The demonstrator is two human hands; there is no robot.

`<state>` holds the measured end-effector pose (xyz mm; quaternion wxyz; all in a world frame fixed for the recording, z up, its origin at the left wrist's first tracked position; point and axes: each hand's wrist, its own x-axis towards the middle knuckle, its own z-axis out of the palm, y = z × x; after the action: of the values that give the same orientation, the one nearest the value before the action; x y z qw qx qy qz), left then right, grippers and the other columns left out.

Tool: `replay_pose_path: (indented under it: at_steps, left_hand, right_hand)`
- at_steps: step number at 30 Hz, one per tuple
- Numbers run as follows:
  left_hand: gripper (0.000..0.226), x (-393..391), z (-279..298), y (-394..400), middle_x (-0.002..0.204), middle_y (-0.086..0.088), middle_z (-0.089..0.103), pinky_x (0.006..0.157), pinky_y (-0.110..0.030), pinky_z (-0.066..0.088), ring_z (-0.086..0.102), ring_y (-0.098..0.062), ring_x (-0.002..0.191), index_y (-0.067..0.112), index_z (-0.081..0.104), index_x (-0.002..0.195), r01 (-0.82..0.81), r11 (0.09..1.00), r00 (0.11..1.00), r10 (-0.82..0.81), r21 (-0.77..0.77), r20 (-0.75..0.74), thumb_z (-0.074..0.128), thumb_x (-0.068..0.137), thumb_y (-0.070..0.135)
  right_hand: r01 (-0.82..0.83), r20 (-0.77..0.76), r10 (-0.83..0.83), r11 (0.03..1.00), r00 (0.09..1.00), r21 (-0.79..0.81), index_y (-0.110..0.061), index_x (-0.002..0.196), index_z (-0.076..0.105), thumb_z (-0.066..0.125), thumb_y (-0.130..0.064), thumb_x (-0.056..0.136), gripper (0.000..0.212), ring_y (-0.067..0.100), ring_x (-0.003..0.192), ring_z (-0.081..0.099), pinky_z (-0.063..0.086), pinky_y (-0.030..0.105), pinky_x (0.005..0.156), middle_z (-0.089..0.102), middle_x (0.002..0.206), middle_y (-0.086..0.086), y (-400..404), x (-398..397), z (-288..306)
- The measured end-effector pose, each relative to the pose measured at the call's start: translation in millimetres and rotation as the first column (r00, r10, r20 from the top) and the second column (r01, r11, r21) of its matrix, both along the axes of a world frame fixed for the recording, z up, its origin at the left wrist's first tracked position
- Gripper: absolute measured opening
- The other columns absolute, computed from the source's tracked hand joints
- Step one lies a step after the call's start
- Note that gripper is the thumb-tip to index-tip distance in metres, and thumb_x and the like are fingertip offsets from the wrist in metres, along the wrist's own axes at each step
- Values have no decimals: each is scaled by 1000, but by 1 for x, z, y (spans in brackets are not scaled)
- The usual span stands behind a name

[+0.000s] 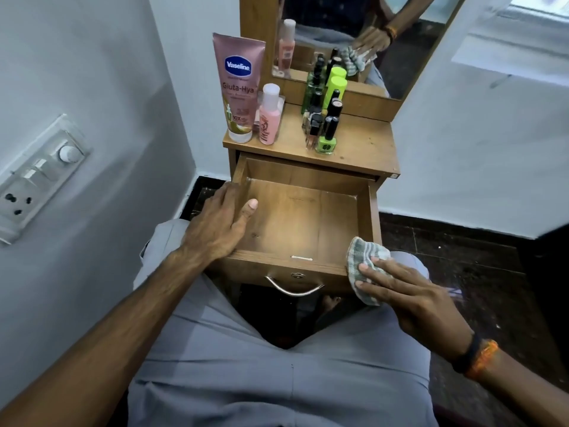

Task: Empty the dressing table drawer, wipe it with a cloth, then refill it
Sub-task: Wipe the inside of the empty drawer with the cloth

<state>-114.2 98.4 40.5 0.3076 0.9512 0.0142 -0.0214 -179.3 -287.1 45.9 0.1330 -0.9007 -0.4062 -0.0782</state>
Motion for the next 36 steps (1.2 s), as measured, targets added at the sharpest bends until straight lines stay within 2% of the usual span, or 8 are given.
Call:
replay_pose_path:
  at_steps: [5, 10, 15, 20, 24, 27, 31, 36]
  left_hand:
    - [77, 1, -4, -2, 160, 0, 29, 103, -63, 43, 39, -29, 141, 30, 23, 152, -14, 1000, 1000, 13, -24, -9, 11, 93, 77]
    - [82, 2, -8, 0, 156, -2, 35, 101, -62, 45, 44, -28, 137, 28, 26, 150, -24, 1000, 1000, 24, 4, 13, 6, 90, 80]
    - [87, 2, -7, -1, 155, -4, 37, 99, -62, 47, 47, -29, 134, 25, 29, 148, -3, 1000, 1000, 2, 18, 26, 4, 88, 82]
    - [81, 1, -10, 0, 158, -5, 35, 102, -61, 45, 46, -32, 135, 26, 28, 149, -3, 999, 1000, 3, 32, 27, 8, 92, 78]
    - [77, 2, -8, 1, 157, -3, 35, 102, -60, 44, 45, -30, 136, 27, 29, 149, -9, 1000, 1000, 9, 10, 24, 10, 94, 77]
    - [70, 1, -6, 0, 156, -4, 36, 101, -59, 45, 47, -30, 134, 26, 31, 147, -14, 1000, 1000, 14, 1, 27, 13, 97, 72]
    - [64, -1, -5, -5, 157, -5, 35, 101, -57, 44, 47, -31, 135, 24, 30, 150, -21, 1000, 1000, 21, 20, 7, 19, 100, 64]
    - [80, -2, -9, -4, 157, -5, 37, 103, -58, 45, 47, -31, 136, 26, 28, 152, -34, 999, 999, 33, 30, 13, 10, 93, 78]
  right_hand:
    - [325, -208, -294, 936, 933, 135, -35, 139, 57, 66, 12, 79, 77, 11, 142, 42, 37, 35, 116, 50, 148, -15, 3, -9, -1]
    - [563, -435, -457, 813, 776, 151, -40, 119, 70, 75, -8, 83, 48, 12, 109, 69, 53, 25, 96, 73, 119, -7, 10, 36, 12]
    - [464, -262, -452, 886, 852, -19, -21, 119, 74, 84, -10, 73, 48, 18, 120, 63, 49, 37, 106, 62, 137, -6, 15, 72, 12]
    - [482, -277, -450, 874, 849, 55, -20, 116, 75, 85, -16, 76, 41, 20, 117, 61, 51, 42, 102, 60, 137, -1, 2, 125, 11]
    - [327, -261, -323, 944, 909, -31, -24, 102, 78, 88, -19, 73, 31, 18, 103, 52, 52, 37, 88, 54, 115, -8, 5, 121, 9]
    - [202, -397, -218, 976, 891, -83, -30, 99, 77, 86, -29, 74, 26, 12, 103, 48, 49, 26, 87, 52, 113, -13, -10, 101, 13]
    - [238, -480, -223, 971, 849, -28, -35, 98, 80, 84, -37, 73, 25, 7, 104, 48, 46, 19, 89, 51, 111, -13, -22, 91, 14]
    - [380, -246, -384, 923, 890, -65, -23, 115, 75, 81, -26, 82, 34, 26, 116, 50, 48, 44, 99, 54, 134, 2, 2, 125, -1]
